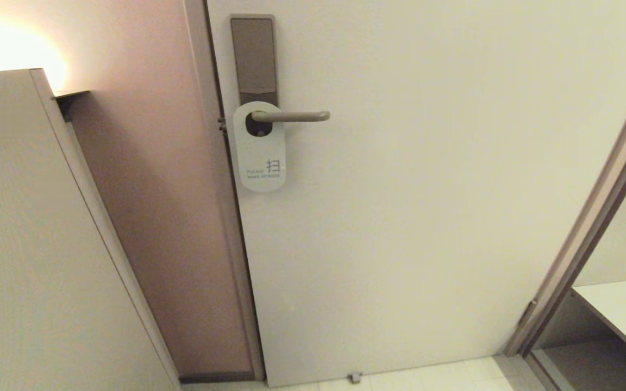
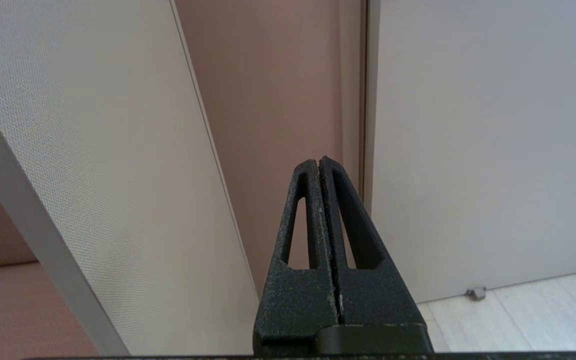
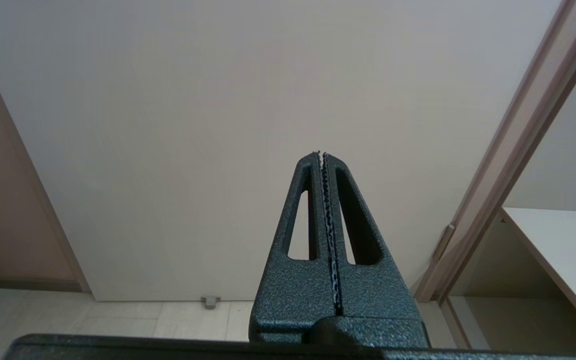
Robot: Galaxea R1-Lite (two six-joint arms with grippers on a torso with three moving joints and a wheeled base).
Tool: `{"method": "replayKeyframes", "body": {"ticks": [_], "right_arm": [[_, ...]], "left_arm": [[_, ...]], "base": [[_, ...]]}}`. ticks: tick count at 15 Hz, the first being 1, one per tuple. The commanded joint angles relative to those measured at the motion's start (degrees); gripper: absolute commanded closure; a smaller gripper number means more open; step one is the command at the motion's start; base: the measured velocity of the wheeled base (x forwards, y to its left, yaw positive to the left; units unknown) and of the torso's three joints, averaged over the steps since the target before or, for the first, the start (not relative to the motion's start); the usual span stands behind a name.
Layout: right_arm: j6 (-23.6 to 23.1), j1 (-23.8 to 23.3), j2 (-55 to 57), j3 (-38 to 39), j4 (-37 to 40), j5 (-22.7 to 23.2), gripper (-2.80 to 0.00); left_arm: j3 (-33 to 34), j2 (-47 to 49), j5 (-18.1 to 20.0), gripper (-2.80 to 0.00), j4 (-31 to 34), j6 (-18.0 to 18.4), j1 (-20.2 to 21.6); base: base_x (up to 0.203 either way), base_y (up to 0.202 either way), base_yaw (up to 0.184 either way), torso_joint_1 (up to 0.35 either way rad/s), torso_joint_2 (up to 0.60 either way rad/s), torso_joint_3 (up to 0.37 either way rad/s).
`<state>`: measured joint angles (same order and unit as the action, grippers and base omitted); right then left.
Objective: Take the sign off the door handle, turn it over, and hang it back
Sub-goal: Take down the sign
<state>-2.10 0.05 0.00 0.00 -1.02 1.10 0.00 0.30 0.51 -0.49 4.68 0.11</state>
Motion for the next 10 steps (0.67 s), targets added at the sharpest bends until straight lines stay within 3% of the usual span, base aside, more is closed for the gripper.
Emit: {"method": "replayKeyframes", "body": {"ticks": [1, 10], "right_arm": [[-0.01, 0.05, 0.0, 0.0, -0.04, 0.04, 0.0], [-0.01, 0.03, 0.06, 0.0, -0.04, 0.04, 0.0]], "left_arm": [[0.0, -0.3, 0.09, 0.0, 0.05, 0.17, -0.02], [0.0, -0.3, 0.02, 0.0, -0.04, 0.24, 0.06]], "base": [[0.0, 0.0, 0.0, 0.0, 0.0, 0.0], [0.0, 0.0, 0.0, 0.0, 0.0, 0.0]]}}
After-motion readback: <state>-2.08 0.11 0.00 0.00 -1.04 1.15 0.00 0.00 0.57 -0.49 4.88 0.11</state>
